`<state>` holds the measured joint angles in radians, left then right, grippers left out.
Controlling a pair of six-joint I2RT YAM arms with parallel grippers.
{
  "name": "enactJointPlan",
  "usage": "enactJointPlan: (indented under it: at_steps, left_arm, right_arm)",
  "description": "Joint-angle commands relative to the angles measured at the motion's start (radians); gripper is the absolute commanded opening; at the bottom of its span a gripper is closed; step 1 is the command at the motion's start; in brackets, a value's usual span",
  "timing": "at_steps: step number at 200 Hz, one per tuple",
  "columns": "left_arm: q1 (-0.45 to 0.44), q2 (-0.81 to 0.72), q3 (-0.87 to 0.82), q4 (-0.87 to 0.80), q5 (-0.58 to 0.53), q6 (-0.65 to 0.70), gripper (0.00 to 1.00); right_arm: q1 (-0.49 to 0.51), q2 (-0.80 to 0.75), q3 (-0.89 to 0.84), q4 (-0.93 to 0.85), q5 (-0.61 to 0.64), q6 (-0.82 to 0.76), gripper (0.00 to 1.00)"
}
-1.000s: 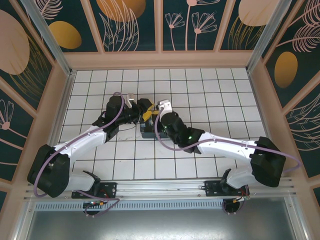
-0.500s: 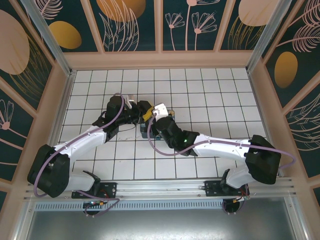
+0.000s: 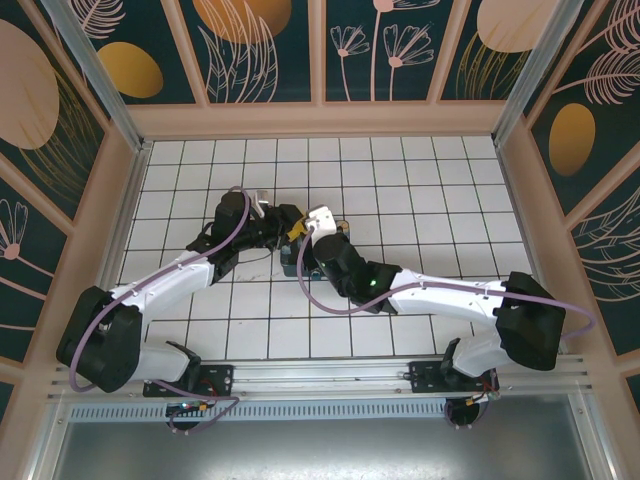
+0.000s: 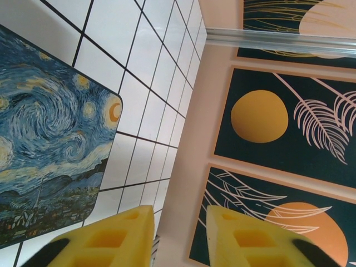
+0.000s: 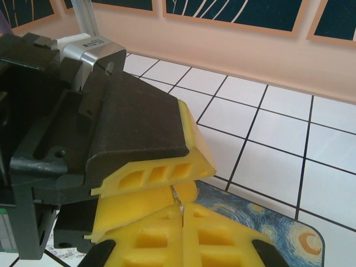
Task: Unlock a padlock with a key
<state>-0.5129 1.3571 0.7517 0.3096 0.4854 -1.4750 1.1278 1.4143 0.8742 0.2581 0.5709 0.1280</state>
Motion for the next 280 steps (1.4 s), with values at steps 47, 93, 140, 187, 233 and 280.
enactJointPlan:
  at_steps: [47, 93, 140, 187, 233, 280]
  left_arm:
    - [-0.005, 0.014, 0.029, 0.0, -0.017, -0.015, 0.15]
    - [-0.004, 0.014, 0.025, 0.004, -0.014, -0.014, 0.02]
    - [-0.003, 0.018, 0.009, 0.057, -0.01, 0.032, 0.0]
    - [-0.004, -0.002, 0.014, 0.09, -0.085, 0.288, 0.0]
    - [-0.004, -0.065, -0.017, 0.167, -0.156, 0.507, 0.0]
    - [-0.004, -0.148, -0.122, 0.406, -0.169, 0.608, 0.0]
  right_arm:
    - [0.01, -0.008, -0.001, 0.029, -0.016, -0.008, 0.0]
    - [0.01, 0.008, 0.014, 0.027, -0.013, -0.008, 0.0]
    - [-0.002, -0.014, 0.025, -0.002, -0.05, 0.053, 0.22]
    - [-0.07, -0.246, -0.118, 0.034, -0.181, 0.345, 0.54]
    - [-0.172, -0.308, -0.173, 0.068, -0.292, 0.638, 0.83]
    - [-0.234, -0.275, -0.212, 0.212, -0.398, 0.731, 0.86]
